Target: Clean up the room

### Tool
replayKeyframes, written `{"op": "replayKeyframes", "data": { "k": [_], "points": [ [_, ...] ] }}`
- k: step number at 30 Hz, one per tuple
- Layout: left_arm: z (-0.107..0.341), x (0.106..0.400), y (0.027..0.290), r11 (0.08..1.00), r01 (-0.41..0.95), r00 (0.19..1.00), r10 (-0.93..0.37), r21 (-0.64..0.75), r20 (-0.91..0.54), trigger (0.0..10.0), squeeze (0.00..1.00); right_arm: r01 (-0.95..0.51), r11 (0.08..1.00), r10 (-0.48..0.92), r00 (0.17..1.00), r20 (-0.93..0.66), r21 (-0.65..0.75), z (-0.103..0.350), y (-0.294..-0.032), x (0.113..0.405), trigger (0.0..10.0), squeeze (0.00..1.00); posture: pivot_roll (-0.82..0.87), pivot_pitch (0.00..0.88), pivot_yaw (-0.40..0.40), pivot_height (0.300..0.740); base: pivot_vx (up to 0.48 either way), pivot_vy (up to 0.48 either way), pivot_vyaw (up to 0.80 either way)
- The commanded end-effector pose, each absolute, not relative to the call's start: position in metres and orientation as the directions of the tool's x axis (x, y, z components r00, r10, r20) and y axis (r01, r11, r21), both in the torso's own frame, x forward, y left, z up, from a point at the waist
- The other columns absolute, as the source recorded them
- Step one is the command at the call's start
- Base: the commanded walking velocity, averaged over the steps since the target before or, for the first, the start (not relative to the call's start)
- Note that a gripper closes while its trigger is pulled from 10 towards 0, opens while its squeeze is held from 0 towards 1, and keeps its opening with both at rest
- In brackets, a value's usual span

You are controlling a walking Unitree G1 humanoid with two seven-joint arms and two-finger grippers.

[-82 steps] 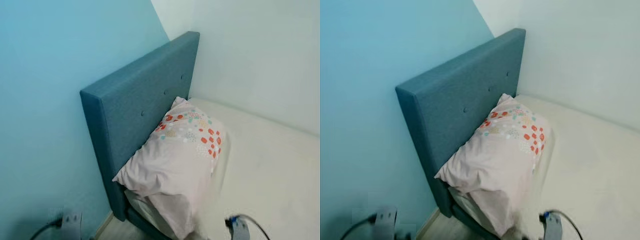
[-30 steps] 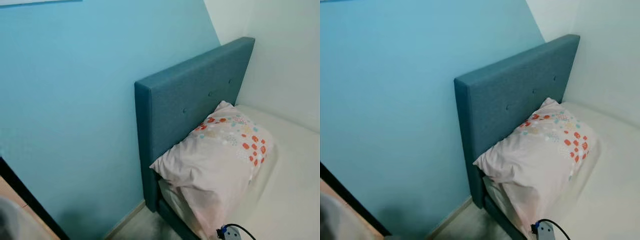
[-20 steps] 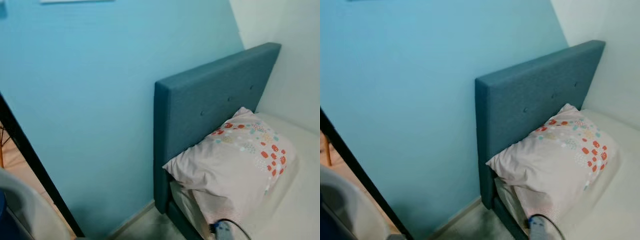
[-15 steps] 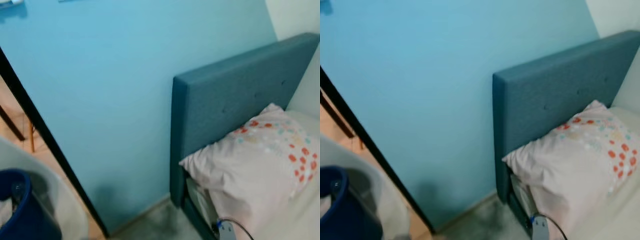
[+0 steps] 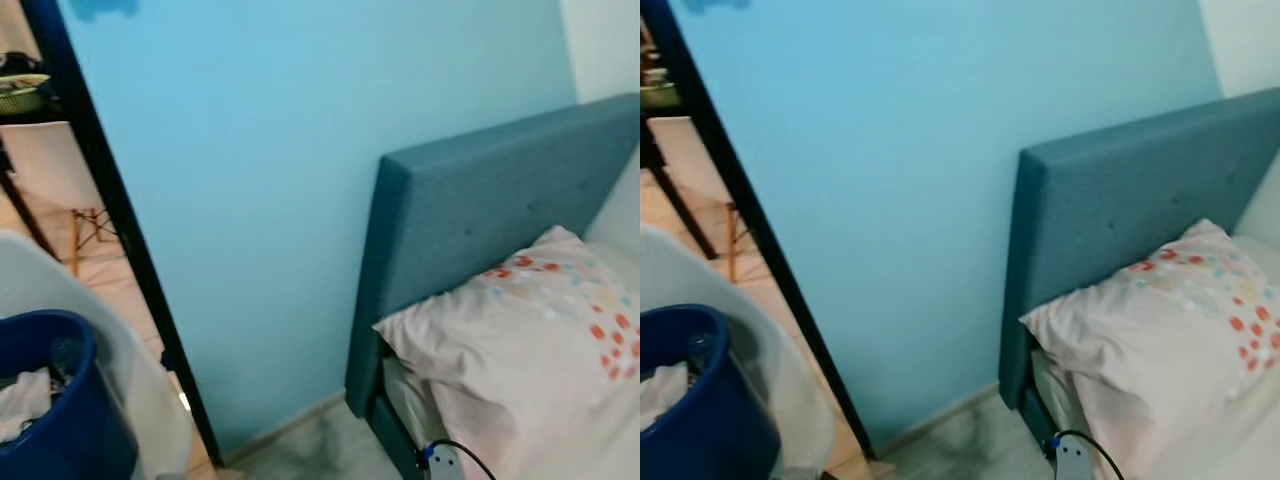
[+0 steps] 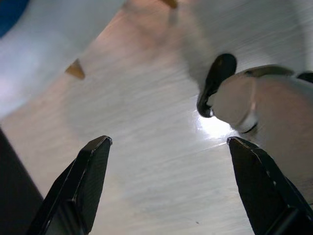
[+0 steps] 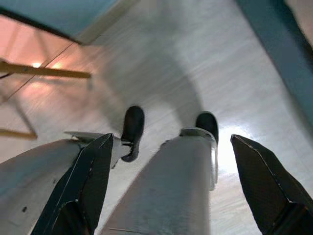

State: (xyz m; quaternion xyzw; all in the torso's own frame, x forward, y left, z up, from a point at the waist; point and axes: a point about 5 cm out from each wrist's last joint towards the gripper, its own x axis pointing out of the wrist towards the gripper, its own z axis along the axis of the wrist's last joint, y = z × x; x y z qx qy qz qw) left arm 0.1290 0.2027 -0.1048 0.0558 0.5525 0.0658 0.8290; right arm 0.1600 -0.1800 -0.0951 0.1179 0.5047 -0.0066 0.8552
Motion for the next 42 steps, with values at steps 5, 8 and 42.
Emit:
{"op": "replayKeyframes", "data": {
  "k": [5, 8, 42],
  "points": [
    [-0.106, 0.126, 0.203, 0.986, -0.039, 0.367, 0.168, 0.165, -0.915, 10.0, 0.0, 0.125, 0.972, 0.112, 0.493, -0.863, 0.198, -0.095, -0.179, 0.159, 10.0, 0.0, -0.03, 0.0, -0.038, 0.74, -0.336, 0.0, 0.8],
    [-0.106, 0.126, 0.203, 0.986, -0.041, 0.368, 0.166, 0.162, -0.915, 10.0, 0.0, 0.126, 0.972, 0.111, 0.492, -0.863, 0.197, -0.096, -0.179, 0.159, 10.0, 0.0, -0.03, 0.0, -0.038, 0.74, -0.42, 0.0, 0.8],
    [-0.104, 0.13, 0.204, 0.984, -0.134, 0.375, 0.163, 0.12, -0.913, 10.0, 0.0, 0.107, 0.987, 0.049, 0.506, -0.861, 0.119, -0.091, -0.21, 0.158, 10.0, 0.0, -0.03, 0.0, -0.058, 0.74, -0.152, 0.0, 0.43]
  ]
}}
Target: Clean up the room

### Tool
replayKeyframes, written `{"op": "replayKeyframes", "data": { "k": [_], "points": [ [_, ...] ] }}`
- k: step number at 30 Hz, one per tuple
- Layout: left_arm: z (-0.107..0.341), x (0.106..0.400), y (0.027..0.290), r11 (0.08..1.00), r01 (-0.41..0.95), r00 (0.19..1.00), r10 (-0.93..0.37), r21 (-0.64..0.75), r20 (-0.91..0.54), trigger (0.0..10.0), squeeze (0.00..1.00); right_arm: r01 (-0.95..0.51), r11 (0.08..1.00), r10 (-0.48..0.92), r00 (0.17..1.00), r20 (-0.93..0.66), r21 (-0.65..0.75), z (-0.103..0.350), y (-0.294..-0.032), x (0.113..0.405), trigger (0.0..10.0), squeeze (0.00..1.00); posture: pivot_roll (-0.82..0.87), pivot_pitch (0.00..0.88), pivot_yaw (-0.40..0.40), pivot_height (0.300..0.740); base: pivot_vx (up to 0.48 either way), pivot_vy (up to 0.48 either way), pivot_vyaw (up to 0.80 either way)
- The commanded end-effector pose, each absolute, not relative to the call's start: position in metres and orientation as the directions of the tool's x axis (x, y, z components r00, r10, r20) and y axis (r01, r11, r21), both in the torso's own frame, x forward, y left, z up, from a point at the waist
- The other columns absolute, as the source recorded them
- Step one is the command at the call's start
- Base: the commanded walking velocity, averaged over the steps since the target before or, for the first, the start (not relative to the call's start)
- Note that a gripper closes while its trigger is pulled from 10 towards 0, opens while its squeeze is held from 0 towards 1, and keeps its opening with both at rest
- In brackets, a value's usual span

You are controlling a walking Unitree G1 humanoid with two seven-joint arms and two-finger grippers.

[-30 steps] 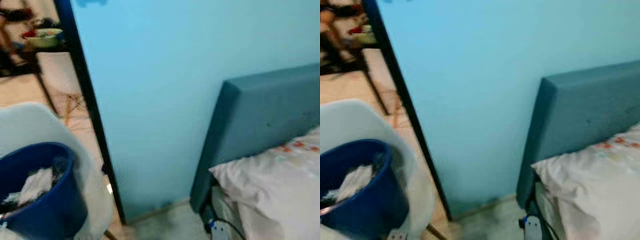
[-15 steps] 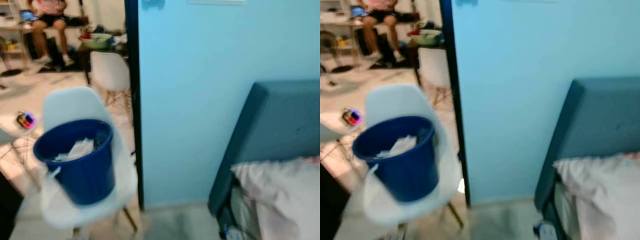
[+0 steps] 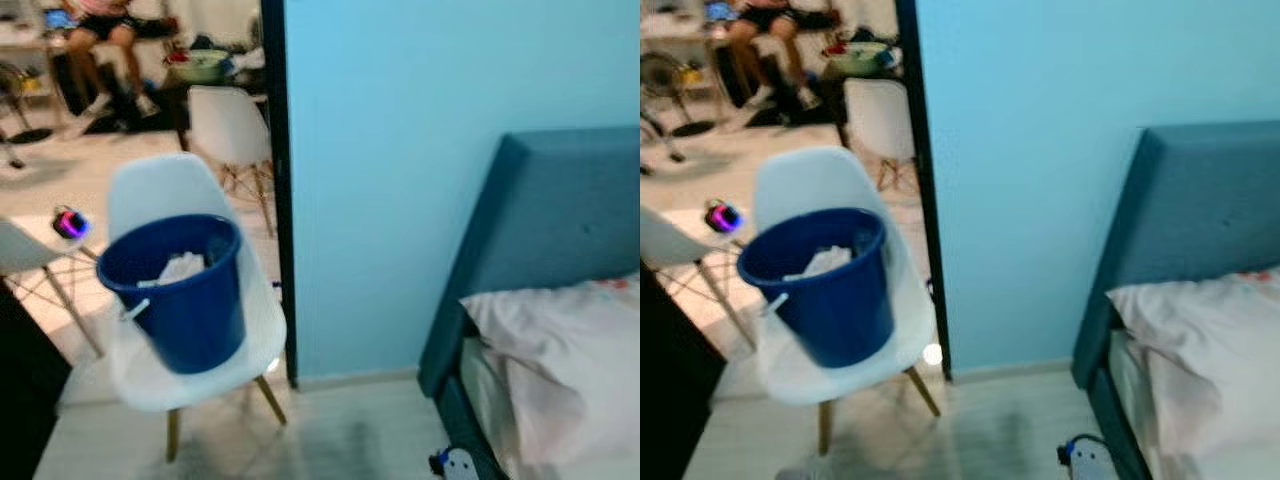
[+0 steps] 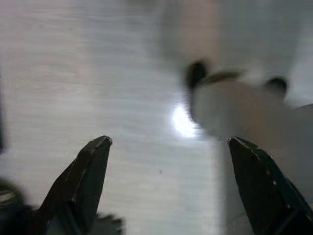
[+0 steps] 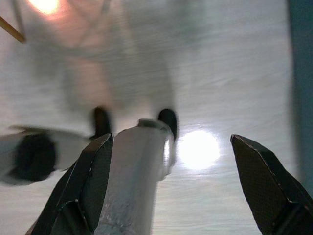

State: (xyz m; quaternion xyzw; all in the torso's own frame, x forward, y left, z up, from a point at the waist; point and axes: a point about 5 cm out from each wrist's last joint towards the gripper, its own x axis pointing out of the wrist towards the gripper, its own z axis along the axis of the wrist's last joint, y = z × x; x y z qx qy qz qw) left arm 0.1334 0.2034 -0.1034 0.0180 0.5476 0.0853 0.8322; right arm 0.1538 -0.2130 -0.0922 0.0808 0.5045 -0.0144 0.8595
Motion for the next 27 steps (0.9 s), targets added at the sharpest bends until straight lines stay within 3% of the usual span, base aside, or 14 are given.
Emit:
{"op": "replayKeyframes", "data": {
  "k": [1, 7, 13, 27],
  "points": [
    [-0.103, 0.133, 0.205, 0.982, -0.149, 0.383, 0.166, 0.116, -0.909, 10.0, 0.0, 0.113, 0.988, 0.034, 0.522, -0.852, 0.108, -0.089, -0.211, 0.161, 10.0, 0.0, -0.03, 0.0, -0.06, 0.74, -0.446, 0.0, 0.0],
    [-0.096, 0.147, 0.216, 0.978, -0.18, 0.437, 0.174, 0.103, -0.882, 10.0, 0.0, 0.104, 0.984, 0.043, 0.645, -0.763, 0.143, -0.071, -0.211, 0.199, 10.0, 0.0, -0.02, 0.0, -0.065, 0.74, -0.334, 0.0, 0.0],
    [-0.092, 0.155, 0.22, 0.979, -0.18, 0.462, 0.172, 0.098, -0.87, 10.0, 0.0, 0.04, 0.986, 0.09, 0.684, -0.724, 0.16, -0.059, -0.2, 0.221, 10.0, 0.0, -0.02, 0.0, -0.066, 0.74, -0.396, 0.0, 0.0],
    [-0.093, 0.156, 0.215, 0.981, -0.173, 0.456, 0.163, 0.092, -0.875, 10.0, 0.0, 0.036, 0.987, 0.096, 0.661, -0.744, 0.159, -0.065, -0.196, 0.214, 10.0, 0.0, -0.02, 0.0, -0.062, 0.74, -0.095, 0.0, 0.0]
  ]
}}
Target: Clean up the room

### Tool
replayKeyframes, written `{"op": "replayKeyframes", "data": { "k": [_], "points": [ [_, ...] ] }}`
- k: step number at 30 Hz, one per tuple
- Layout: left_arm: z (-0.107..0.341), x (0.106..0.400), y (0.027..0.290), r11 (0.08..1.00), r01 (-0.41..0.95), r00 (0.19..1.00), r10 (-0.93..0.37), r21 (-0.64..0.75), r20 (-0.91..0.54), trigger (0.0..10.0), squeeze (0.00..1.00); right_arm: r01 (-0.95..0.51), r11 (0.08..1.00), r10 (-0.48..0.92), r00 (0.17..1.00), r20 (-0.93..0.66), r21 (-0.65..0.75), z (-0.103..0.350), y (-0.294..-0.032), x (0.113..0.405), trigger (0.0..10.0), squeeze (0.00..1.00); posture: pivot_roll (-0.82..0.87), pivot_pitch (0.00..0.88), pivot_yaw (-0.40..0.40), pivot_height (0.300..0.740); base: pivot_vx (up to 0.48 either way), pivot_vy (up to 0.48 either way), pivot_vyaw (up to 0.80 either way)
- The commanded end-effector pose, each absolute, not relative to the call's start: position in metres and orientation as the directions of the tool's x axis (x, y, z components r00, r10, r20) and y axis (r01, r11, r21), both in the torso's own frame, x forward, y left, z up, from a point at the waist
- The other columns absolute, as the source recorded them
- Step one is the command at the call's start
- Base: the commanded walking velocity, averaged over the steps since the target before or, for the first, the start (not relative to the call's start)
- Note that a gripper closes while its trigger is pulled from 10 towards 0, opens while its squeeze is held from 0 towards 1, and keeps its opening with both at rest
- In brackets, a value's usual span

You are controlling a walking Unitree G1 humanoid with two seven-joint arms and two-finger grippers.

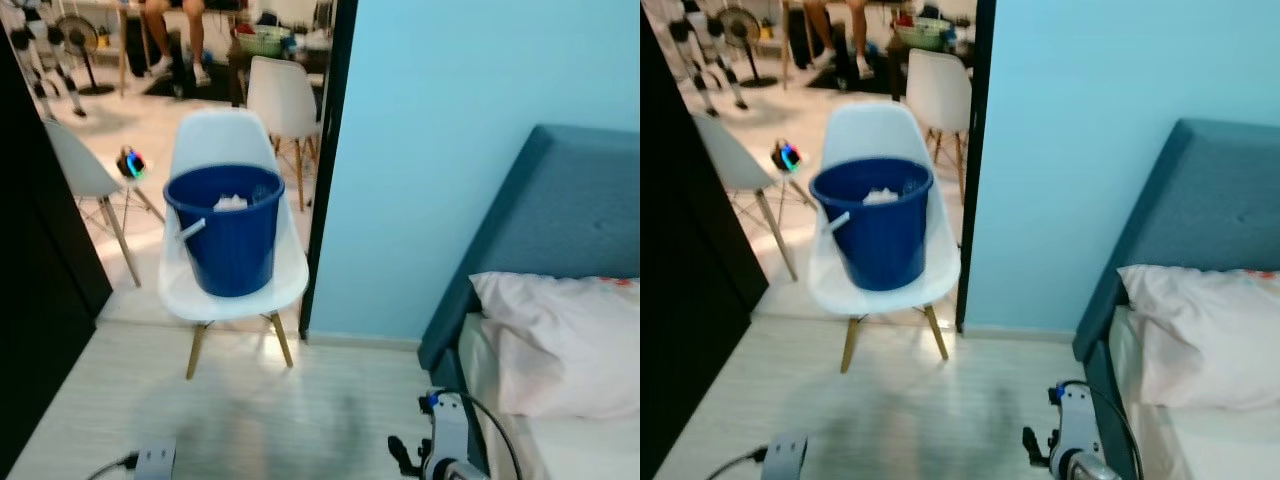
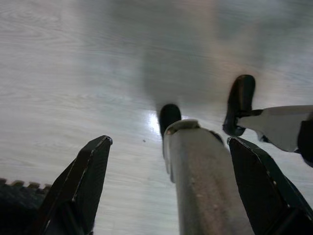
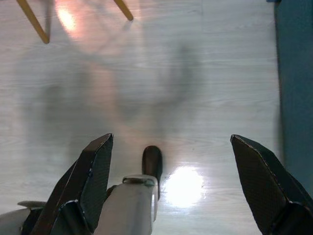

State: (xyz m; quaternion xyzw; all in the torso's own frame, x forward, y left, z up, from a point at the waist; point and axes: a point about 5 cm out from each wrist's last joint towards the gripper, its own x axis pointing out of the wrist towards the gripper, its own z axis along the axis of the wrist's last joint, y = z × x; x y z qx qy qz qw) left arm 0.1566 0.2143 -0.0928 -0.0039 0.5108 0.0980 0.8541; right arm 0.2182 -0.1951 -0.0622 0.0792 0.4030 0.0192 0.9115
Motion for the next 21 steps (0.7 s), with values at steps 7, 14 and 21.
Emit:
{"op": "replayKeyframes", "data": {
  "k": [7, 14, 21],
  "points": [
    [-0.095, 0.152, 0.215, 0.98, -0.173, 0.446, 0.163, 0.094, -0.88, 10.0, 0.0, 0.042, 0.988, 0.089, 0.636, -0.767, 0.15, -0.07, -0.197, 0.205, 10.0, 0.0, -0.02, 0.0, -0.059, 0.74, -0.241, 0.0, 0.0],
    [-0.096, 0.151, 0.21, 0.982, -0.167, 0.442, 0.157, 0.091, -0.883, 10.0, 0.0, 0.042, 0.989, 0.086, 0.619, -0.781, 0.142, -0.073, -0.199, 0.198, 10.0, 0.0, -0.02, 0.0, -0.06, 0.74, -0.04, 0.0, 0.0],
    [-0.1, 0.147, 0.191, 0.984, -0.161, 0.435, 0.14, 0.076, -0.89, 10.0, 0.0, 0.042, 0.99, 0.083, 0.611, -0.787, 0.136, -0.074, -0.2, 0.196, 10.0, 0.0, -0.02, 0.0, -0.06, 0.74, -0.139, 0.0, 0.0]
  ]
}}
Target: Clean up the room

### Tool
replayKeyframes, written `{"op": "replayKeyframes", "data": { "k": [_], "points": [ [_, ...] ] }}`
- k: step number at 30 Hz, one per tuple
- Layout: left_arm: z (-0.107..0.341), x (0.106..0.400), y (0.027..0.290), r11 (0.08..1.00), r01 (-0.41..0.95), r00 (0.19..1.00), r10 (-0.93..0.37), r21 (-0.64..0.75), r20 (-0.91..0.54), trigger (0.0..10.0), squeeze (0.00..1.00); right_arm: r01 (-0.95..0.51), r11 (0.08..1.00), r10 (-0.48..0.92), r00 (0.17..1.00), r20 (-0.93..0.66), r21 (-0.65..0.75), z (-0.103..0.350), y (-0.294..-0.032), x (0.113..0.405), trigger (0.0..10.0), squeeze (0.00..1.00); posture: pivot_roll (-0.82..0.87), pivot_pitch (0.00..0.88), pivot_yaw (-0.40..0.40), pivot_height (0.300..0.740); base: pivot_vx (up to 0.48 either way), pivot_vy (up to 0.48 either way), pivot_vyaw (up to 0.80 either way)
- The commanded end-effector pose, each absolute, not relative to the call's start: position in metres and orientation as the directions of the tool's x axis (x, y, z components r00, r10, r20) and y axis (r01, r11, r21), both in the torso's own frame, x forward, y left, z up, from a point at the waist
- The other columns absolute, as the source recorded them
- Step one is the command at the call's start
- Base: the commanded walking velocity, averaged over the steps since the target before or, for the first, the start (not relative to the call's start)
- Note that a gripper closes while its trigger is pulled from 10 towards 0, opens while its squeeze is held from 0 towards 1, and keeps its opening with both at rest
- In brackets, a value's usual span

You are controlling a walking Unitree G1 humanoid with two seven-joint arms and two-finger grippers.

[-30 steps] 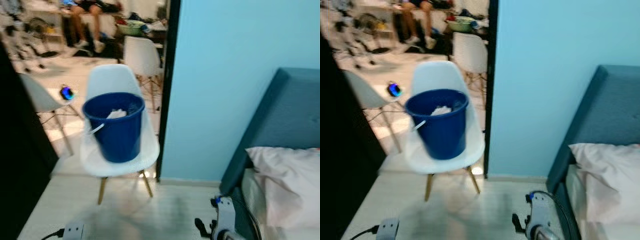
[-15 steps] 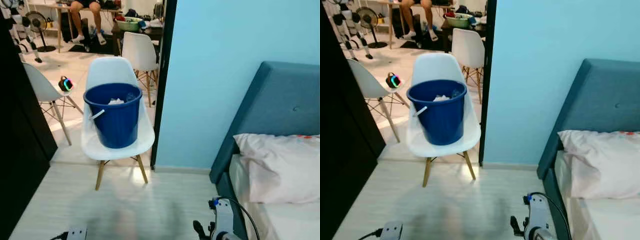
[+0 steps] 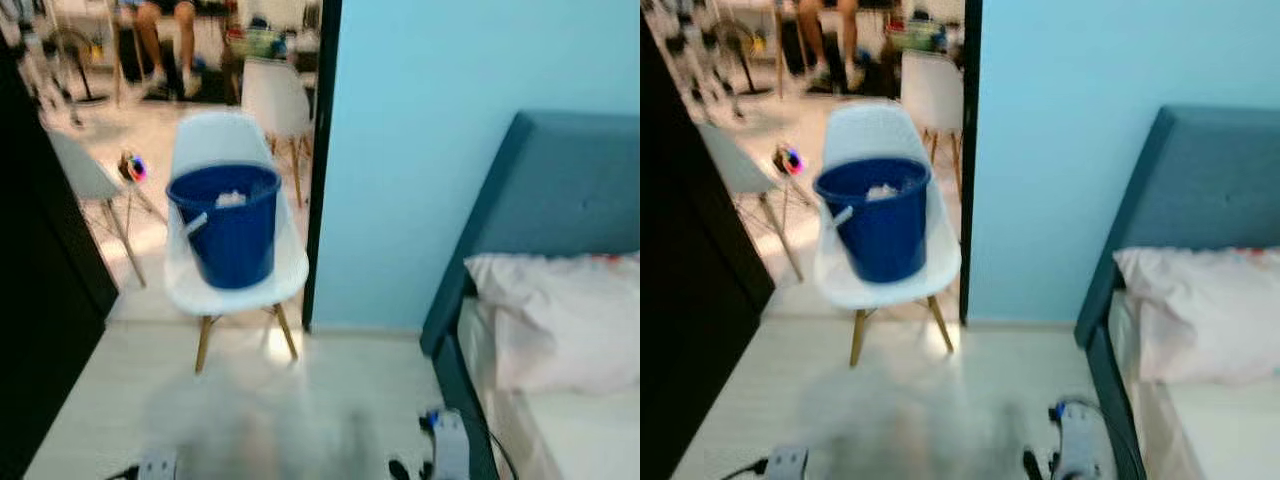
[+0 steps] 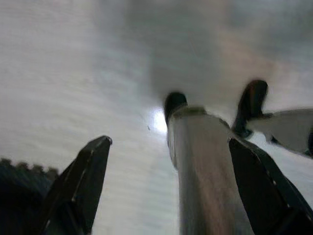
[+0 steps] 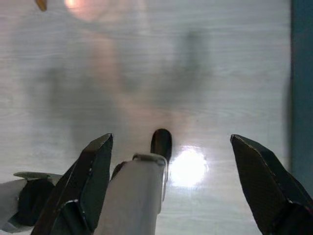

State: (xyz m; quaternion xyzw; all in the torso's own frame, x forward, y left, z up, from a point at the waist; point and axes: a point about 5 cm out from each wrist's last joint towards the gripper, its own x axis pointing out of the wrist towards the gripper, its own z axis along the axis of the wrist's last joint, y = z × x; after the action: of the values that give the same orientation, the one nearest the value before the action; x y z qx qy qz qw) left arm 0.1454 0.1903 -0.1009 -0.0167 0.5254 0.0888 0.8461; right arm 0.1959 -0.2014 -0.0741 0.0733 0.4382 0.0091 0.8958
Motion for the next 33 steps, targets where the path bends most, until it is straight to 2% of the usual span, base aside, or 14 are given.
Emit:
{"op": "replayKeyframes", "data": {
  "k": [1, 3, 7, 14, 33],
  "points": [
    [-0.101, 0.146, 0.187, 0.983, -0.167, 0.432, 0.139, 0.072, -0.891, 10.0, 0.0, 0.041, 0.99, 0.082, 0.61, -0.788, 0.135, -0.075, -0.2, 0.196, 10.0, 0.0, -0.02, 0.0, -0.062, 0.74, 0.0, 0.0, 0.0],
    [-0.102, 0.145, 0.185, 0.982, -0.176, 0.431, 0.139, 0.068, -0.892, 10.0, 0.0, 0.041, 0.99, 0.081, 0.609, -0.789, 0.134, -0.075, -0.201, 0.195, 10.0, 0.0, -0.02, 0.0, -0.062, 0.74, 0.0, 0.0, 0.0],
    [-0.101, 0.141, 0.202, 0.98, -0.177, 0.424, 0.156, 0.088, -0.892, 10.0, 0.0, 0.036, 0.991, 0.08, 0.602, -0.794, 0.128, -0.075, -0.202, 0.194, 10.0, 0.0, -0.02, 0.0, -0.065, 0.74, 0.0, 0.0, 0.0],
    [-0.1, 0.14, 0.207, 0.981, -0.163, 0.412, 0.164, 0.104, -0.896, 10.0, 0.0, 0.032, 0.992, 0.078, 0.593, -0.801, 0.12, -0.077, -0.202, 0.191, 10.0, 0.0, -0.02, 0.0, -0.066, 0.74, 0.0, 0.0, 0.0],
    [-0.098, 0.161, 0.168, 0.989, -0.132, 0.419, 0.111, 0.06, -0.901, 10.0, 0.0, 0.026, 0.994, 0.071, 0.563, -0.823, 0.104, -0.081, -0.203, 0.182, 10.0, 0.0, -0.03, 0.0, -0.068, 0.74, 0.0, 0.0, 0.0]
  ]
}}
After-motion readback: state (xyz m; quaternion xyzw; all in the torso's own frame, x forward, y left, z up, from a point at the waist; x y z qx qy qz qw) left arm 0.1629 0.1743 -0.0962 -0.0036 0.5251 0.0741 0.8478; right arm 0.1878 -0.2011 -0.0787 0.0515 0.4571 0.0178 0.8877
